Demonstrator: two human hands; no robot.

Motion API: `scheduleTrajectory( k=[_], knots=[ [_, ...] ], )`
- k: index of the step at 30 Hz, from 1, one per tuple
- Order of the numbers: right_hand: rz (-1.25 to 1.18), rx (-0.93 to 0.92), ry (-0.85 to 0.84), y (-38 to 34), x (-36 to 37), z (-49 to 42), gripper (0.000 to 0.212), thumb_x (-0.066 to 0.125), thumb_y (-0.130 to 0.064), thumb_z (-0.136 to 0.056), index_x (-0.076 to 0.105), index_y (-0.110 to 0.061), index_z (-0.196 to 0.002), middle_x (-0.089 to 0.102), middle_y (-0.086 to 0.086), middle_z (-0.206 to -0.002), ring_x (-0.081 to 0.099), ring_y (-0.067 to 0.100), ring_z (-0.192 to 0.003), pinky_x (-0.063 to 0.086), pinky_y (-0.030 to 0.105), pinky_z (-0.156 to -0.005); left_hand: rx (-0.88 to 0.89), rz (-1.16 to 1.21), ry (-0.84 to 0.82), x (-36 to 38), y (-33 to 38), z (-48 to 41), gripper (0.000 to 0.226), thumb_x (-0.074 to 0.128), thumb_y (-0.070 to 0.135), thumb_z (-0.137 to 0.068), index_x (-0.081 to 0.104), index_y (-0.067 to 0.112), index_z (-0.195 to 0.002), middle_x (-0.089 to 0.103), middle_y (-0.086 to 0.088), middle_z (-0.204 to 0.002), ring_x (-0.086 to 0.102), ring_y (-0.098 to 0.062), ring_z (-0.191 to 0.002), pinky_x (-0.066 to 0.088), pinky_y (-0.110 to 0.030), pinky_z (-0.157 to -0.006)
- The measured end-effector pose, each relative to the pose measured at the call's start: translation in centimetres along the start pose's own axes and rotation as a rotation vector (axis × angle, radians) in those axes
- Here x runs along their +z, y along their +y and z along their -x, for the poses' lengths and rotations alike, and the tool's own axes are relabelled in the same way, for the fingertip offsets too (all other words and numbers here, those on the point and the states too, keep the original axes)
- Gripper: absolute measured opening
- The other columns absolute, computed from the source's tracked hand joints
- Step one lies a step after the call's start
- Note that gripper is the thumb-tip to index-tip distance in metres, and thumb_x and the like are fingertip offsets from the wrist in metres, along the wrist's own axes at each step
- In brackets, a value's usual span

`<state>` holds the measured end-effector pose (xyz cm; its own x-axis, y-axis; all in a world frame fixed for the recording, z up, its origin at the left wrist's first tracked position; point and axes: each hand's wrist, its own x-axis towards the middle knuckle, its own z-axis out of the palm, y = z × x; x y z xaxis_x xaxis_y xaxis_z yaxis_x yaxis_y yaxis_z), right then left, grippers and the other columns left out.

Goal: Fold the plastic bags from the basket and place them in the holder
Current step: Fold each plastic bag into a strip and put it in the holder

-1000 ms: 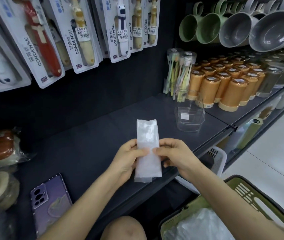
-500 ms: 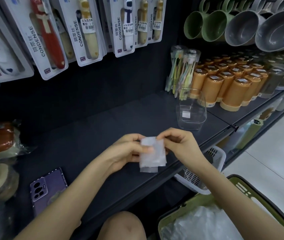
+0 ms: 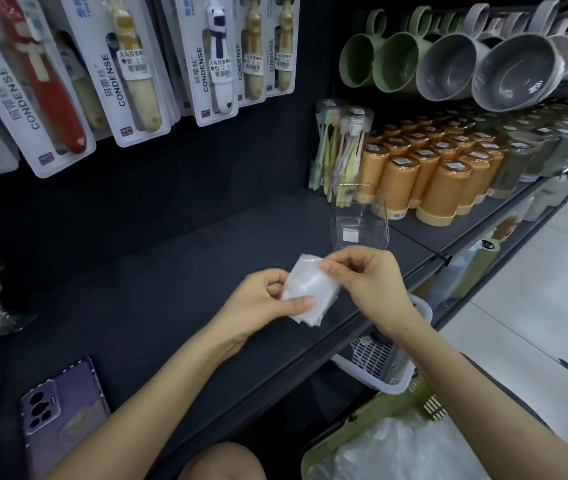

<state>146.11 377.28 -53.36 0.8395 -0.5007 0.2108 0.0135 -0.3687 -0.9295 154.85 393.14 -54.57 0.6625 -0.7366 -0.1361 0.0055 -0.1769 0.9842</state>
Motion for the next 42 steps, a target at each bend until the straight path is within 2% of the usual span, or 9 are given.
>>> scheduleTrajectory(
  k=[4, 10, 16, 21, 23, 26, 33, 39, 42],
  knots=[
    [-0.019, 0.023, 0.035, 0.4, -0.2, 0.1, 0.012, 0.064, -0.01, -0.091, 0.068, -0.012, -0.08, 0.064, -0.006, -0.069, 0.056, 0.0, -0.063, 0.044, 0.014, -0.062, 0.048, -0.043, 0.076, 0.8, -0.5, 0.1, 0.02, 0.079, 0.011, -0.076, 0.07, 0.003, -0.092, 0.074, -0.013, -0.091, 0.067, -0.021, -0.083, 0.054, -0.034, -0.082],
    [-0.07, 0.036, -0.127, 0.3, -1.0, 0.3, 0.009, 0.069, -0.022, -0.087, 0.071, -0.016, -0.092, 0.067, -0.008, -0.079, 0.06, 0.0, -0.075, 0.046, 0.014, -0.071, 0.14, -0.422, 0.065, 1.1, -0.4, -0.6, 0.032, 0.081, 0.019, -0.075, 0.062, -0.006, -0.076, 0.053, -0.013, -0.064, 0.045, -0.013, -0.058, 0.037, -0.032, -0.055],
    [-0.135, 0.04, 0.078, 0.8, -1.0, -0.1, 0.012, 0.074, -0.014, -0.083, 0.072, -0.014, -0.071, 0.068, -0.007, -0.064, 0.059, 0.002, -0.063, 0.046, 0.015, -0.062, 0.169, -0.372, 0.097, 0.7, -0.3, -0.9, 0.017, 0.081, 0.02, -0.075, 0.071, 0.006, -0.078, 0.069, -0.016, -0.078, 0.065, -0.032, -0.074, 0.052, -0.042, -0.071],
    [-0.179, 0.126, -0.063, 2.4, -2.5, 0.8, 0.026, 0.073, -0.024, -0.081, 0.067, -0.025, -0.106, 0.073, -0.003, -0.081, 0.066, 0.002, -0.08, 0.051, 0.015, -0.079, 0.167, -0.388, 0.087, 0.3, -0.6, -2.4, 0.011, 0.081, 0.014, -0.075, 0.071, 0.015, -0.071, 0.07, -0.008, -0.073, 0.061, -0.013, -0.066, 0.052, -0.038, -0.07],
    [-0.059, 0.126, -0.073, 3.1, -3.3, 1.0, 0.023, 0.076, -0.021, -0.08, 0.068, -0.024, -0.101, 0.073, -0.007, -0.079, 0.065, 0.001, -0.075, 0.05, 0.014, -0.074, 0.17, -0.446, 0.081, 0.2, -0.8, -3.3, 0.011, 0.082, 0.016, -0.075, 0.072, 0.013, -0.073, 0.069, -0.008, -0.073, 0.06, -0.013, -0.066, 0.052, -0.039, -0.07],
    [0.082, 0.089, -0.001, 4.1, -4.0, 0.8, 0.012, 0.076, -0.016, -0.081, 0.072, -0.025, -0.073, 0.068, -0.011, -0.067, 0.055, -0.002, -0.06, 0.043, 0.011, -0.062, 0.197, -0.534, 0.049, 0.6, -0.7, -4.5, 0.011, 0.081, 0.017, -0.075, 0.073, 0.011, -0.077, 0.071, -0.006, -0.077, 0.064, -0.021, -0.072, 0.051, -0.037, -0.075],
    [0.104, 0.116, 0.155, 5.6, -7.2, -0.2, 0.016, 0.074, -0.019, -0.083, 0.07, -0.022, -0.068, 0.062, -0.014, -0.06, 0.049, -0.002, -0.058, 0.039, 0.014, -0.061, 0.192, -0.452, 0.006, 0.7, 0.7, -9.0, 0.04, 0.077, 0.028, -0.079, 0.064, 0.023, -0.117, 0.063, 0.015, -0.114, 0.058, 0.003, -0.105, 0.041, -0.007, -0.089],
    [0.153, 0.117, 0.141, 6.6, -9.6, -1.8, 0.018, 0.073, -0.016, -0.084, 0.068, -0.018, -0.067, 0.059, -0.018, -0.053, 0.05, -0.003, -0.051, 0.04, 0.01, -0.056, 0.106, -0.268, 0.16, 2.4, 2.5, -18.1, 0.052, 0.045, 0.042, -0.099, 0.045, 0.011, -0.141, 0.048, -0.001, -0.143, 0.044, -0.015, -0.132, 0.035, -0.036, -0.112],
    [0.18, 0.144, 0.114, 7.5, -9.9, -2.8, 0.017, 0.074, -0.018, -0.083, 0.068, -0.019, -0.067, 0.066, -0.006, -0.063, 0.054, 0.002, -0.057, 0.045, 0.019, -0.062, 0.074, -0.215, 0.108, 4.4, 3.3, -21.2, 0.06, 0.04, 0.046, -0.1, 0.033, 0.011, -0.149, 0.038, -0.003, -0.151, 0.036, -0.017, -0.137, 0.031, -0.033, -0.113]
  ],
)
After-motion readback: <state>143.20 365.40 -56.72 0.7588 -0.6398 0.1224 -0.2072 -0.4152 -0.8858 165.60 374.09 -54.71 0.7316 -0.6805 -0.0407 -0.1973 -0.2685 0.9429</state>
